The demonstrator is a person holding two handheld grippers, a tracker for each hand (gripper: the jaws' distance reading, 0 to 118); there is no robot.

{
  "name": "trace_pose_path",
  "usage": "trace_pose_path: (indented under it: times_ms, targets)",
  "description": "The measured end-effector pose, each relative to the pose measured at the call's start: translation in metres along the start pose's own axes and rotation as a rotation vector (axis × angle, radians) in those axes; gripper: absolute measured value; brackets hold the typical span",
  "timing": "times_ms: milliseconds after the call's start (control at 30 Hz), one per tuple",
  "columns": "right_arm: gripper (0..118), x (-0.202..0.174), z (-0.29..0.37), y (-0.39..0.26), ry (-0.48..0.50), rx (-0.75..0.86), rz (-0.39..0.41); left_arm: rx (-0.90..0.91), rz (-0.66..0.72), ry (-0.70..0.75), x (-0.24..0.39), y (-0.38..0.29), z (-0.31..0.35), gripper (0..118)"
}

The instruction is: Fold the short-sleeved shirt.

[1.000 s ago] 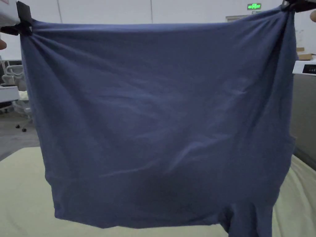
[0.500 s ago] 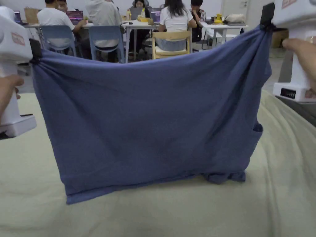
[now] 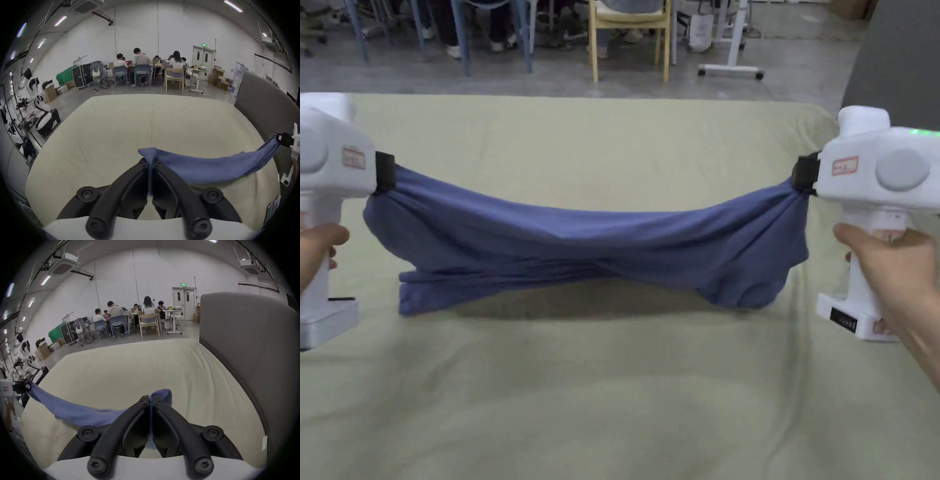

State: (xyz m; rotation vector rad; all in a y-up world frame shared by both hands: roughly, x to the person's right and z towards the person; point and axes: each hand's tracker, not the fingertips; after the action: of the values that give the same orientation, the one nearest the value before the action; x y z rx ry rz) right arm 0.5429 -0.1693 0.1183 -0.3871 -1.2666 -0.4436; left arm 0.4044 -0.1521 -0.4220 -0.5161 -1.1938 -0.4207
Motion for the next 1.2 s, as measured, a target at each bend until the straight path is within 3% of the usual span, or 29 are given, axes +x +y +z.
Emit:
trace_pose_path:
  times_ms: [133, 233, 300, 400, 633, 767, 833, 1000, 1033, 1100, 1133, 1200]
  targets:
    - [4, 0.009, 0.048, -0.082, 0.015, -0.070, 0.036, -0.059, -0.005, -0.039, -0.002, -0.073, 0.037, 1]
    - [4, 0.012, 0.096, -0.141, 0.020, -0.105, 0.044, -0.090, 0.096, -0.098, -0.012, -0.123, 0.073, 1]
    - [4, 0.025, 0.120, -0.176, 0.035, -0.123, -0.004, -0.075, 0.136, -0.124, -0.017, -0.154, 0.103, 1]
    - [4, 0.035, 0.170, -0.217, 0.050, -0.122, -0.073, -0.066, 0.086, -0.077, -0.018, -0.198, 0.144, 1]
    - [4, 0.043, 0.267, -0.290, 0.045, -0.155, -0.123, -0.127, -0.013, -0.050, -0.025, -0.278, 0.222, 1]
    - [4, 0.045, 0.279, -0.323, 0.017, -0.256, -0.087, -0.243, -0.111, 0.004, -0.029, -0.311, 0.215, 1]
    - [4, 0.044, 0.269, -0.330, 0.027, -0.284, -0.122, -0.317, -0.073, -0.017, -0.030, -0.320, 0.200, 1]
    - [4, 0.035, 0.248, -0.329, -0.027, -0.328, -0.046, -0.363, -0.118, 0.014, -0.022, -0.329, 0.180, 1]
    - [8, 0.035, 0.244, -0.327, -0.038, -0.352, -0.046, -0.378, -0.115, 0.017, -0.022, -0.329, 0.178, 9]
    - [87, 0.039, 0.240, -0.325, -0.058, -0.428, -0.063, -0.431, -0.086, 0.028, -0.024, -0.326, 0.177, 72]
    - [107, 0.042, 0.240, -0.324, -0.022, -0.458, -0.085, -0.429, -0.073, 0.009, -0.032, -0.330, 0.174, 80]
    - [109, 0.042, 0.252, -0.316, -0.016, -0.433, -0.124, -0.411, -0.046, -0.004, -0.036, -0.323, 0.189, 80]
